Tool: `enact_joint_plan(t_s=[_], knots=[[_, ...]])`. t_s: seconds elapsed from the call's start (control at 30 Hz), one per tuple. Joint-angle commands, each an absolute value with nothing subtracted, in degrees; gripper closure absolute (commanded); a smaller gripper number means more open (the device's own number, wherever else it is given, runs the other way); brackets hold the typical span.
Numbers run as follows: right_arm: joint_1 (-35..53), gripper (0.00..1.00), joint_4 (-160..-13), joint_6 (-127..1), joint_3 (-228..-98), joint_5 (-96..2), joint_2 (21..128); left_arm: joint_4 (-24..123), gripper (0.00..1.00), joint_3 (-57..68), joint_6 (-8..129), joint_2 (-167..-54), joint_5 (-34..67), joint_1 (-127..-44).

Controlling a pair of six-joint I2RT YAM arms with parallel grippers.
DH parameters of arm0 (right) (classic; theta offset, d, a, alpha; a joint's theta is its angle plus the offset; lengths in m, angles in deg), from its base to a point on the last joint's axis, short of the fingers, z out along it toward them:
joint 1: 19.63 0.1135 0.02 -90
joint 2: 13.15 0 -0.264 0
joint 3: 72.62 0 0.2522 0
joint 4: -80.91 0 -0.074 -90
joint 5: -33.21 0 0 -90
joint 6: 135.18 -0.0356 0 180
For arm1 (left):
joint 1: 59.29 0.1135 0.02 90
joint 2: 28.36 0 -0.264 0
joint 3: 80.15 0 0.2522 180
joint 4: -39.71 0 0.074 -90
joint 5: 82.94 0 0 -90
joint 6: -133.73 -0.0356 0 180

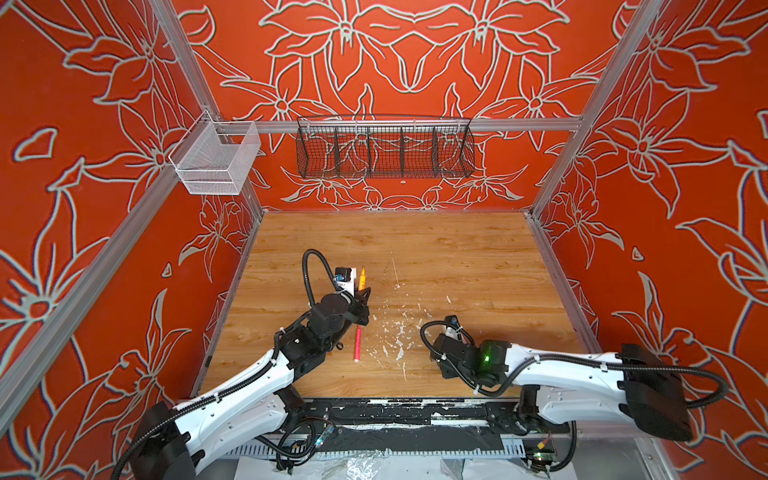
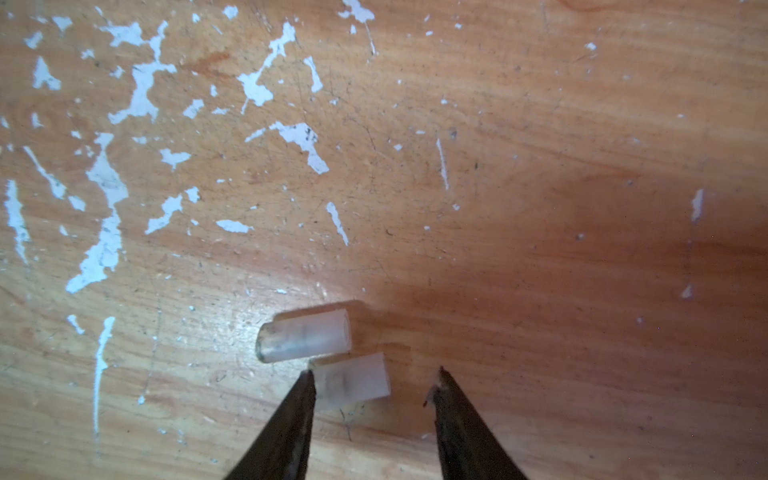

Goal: Insert the pens into the pen caps
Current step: 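Withdraw the right gripper and move it over the two clear caps, then lower the right gripper and close it on the upright clear cap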

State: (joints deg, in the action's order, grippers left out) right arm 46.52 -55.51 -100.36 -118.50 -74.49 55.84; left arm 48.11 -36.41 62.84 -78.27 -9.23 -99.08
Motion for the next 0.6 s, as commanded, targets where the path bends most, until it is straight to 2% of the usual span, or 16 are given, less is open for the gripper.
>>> enact_joint_plan(t_s=[0.0, 0.57], knots=[[47.1, 0.51, -53.6, -101.3, -120.4, -76.1, 57.2, 46.5, 1.00, -37.2, 62.5, -77.4, -8.8, -98.9], [48.8, 0.52, -49.8, -103.4, -119.8, -77.1, 58.5, 46.5, 1.00, -37.3, 62.5, -76.8, -8.5, -98.9]])
